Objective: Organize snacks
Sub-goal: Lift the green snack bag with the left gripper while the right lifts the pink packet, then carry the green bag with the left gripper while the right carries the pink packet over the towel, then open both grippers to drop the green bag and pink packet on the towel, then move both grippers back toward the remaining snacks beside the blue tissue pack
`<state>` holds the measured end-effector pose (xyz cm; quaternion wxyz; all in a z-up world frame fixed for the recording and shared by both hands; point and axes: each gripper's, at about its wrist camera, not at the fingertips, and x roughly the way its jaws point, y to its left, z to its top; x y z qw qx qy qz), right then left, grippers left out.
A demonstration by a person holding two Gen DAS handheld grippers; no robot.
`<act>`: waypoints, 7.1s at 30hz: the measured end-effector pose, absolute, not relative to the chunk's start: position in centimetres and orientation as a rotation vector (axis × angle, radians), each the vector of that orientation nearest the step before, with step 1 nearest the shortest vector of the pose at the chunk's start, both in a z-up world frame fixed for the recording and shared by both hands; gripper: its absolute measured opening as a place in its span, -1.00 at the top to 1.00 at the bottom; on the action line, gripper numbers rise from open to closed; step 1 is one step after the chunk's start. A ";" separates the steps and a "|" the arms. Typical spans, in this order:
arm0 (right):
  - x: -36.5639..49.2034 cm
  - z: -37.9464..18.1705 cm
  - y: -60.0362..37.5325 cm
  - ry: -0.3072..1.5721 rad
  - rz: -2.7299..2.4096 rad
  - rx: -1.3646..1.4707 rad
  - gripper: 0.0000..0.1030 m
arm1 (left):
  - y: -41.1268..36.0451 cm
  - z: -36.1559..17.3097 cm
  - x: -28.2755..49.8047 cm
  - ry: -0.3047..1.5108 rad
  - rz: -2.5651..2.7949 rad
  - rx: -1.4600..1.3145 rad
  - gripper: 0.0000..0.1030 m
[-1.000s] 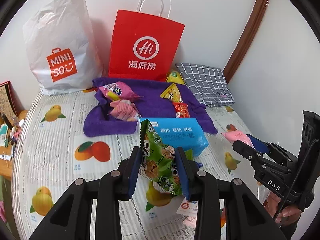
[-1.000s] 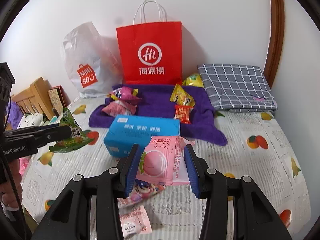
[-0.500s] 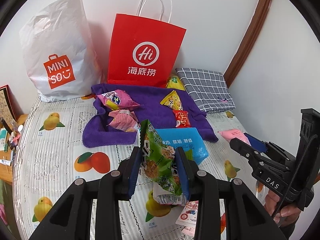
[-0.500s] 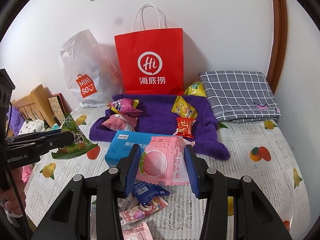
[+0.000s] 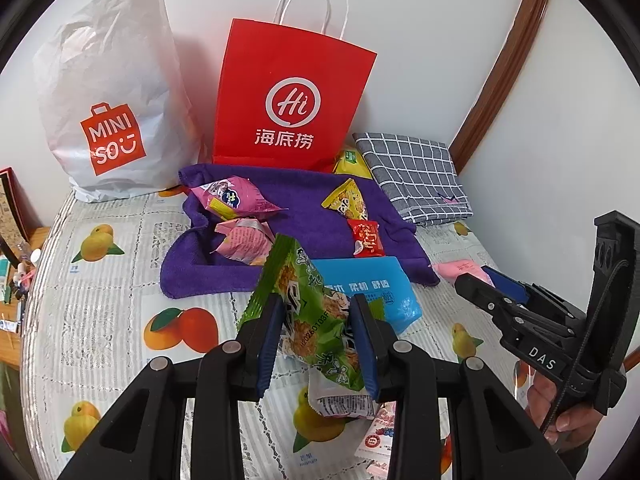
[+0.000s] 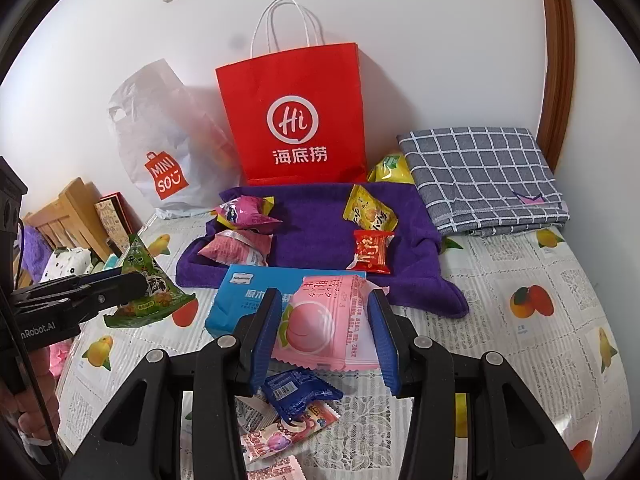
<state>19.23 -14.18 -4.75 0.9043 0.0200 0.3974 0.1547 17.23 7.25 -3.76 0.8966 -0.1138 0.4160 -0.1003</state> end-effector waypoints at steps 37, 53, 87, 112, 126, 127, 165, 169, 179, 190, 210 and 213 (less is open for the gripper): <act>23.3 -5.6 -12.7 0.814 0.332 -0.019 0.14 | 8.6 -3.7 20.6 0.864 -0.182 -0.248 0.41; 28.9 -6.1 -12.2 0.811 0.348 -0.020 0.14 | 8.6 -3.9 25.3 0.882 -0.155 -0.249 0.41; 38.2 -9.0 -13.8 0.867 0.334 -0.041 0.14 | 9.7 -7.2 35.1 0.939 -0.097 -0.255 0.41; 40.2 -14.3 -12.9 1.038 0.355 -0.122 0.14 | 7.4 -9.8 36.6 1.026 -0.123 -0.213 -0.15; 38.9 -13.6 -12.3 1.019 0.310 -0.117 -0.29 | 9.3 -7.3 32.1 0.990 -0.109 -0.223 -0.18; 38.6 -13.3 -12.3 1.011 0.305 -0.116 -0.29 | 9.4 -7.1 31.7 0.986 -0.110 -0.224 -0.18; 17.7 -6.7 -16.2 0.913 0.224 -0.028 -0.52 | 9.5 -4.3 13.8 0.873 -0.097 -0.256 -0.18; 15.9 -8.1 -16.3 0.942 0.258 -0.003 -0.40 | 9.9 -5.0 12.9 0.888 -0.089 -0.275 -0.18; 11.0 -12.6 -15.8 1.053 0.345 0.061 -0.22 | 9.8 -6.6 11.2 0.921 -0.086 -0.284 -0.18; 6.6 -14.9 -14.4 1.140 0.419 0.204 -0.22 | 9.5 -7.6 10.3 0.934 -0.104 -0.289 -0.18; 7.5 -15.9 -9.1 0.987 0.379 -0.152 0.13 | 9.0 -9.3 12.3 0.983 -0.076 -0.308 -0.18; 7.5 -15.7 -10.8 0.981 0.359 -0.169 0.26 | 7.0 -9.6 13.2 0.994 -0.115 -0.286 -0.18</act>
